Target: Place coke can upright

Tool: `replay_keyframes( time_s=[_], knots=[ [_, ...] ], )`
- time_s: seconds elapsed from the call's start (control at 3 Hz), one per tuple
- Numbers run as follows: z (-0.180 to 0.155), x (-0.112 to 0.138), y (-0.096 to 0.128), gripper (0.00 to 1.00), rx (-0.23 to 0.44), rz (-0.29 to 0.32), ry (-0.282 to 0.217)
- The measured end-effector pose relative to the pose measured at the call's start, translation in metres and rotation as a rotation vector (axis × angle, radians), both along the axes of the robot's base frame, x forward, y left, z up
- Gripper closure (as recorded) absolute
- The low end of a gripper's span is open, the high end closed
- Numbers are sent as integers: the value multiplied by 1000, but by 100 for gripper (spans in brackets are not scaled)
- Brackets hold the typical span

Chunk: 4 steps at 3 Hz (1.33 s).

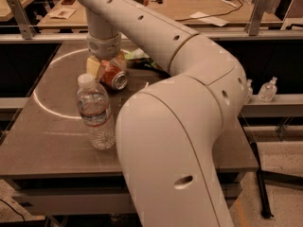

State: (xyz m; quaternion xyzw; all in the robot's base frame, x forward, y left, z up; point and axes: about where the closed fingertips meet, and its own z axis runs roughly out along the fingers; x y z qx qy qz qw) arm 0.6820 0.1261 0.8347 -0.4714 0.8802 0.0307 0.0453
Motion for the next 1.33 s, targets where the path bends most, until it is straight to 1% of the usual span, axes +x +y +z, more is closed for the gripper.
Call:
replay_keyframes(
  time_s=[0.33,1.0,1.33],
  knots=[
    [-9,-4,-15,42,-18,13,14],
    [-6,-5,-17,88,-20,15,15],
    [22,-16,-39,100,39,33,-36]
  ],
)
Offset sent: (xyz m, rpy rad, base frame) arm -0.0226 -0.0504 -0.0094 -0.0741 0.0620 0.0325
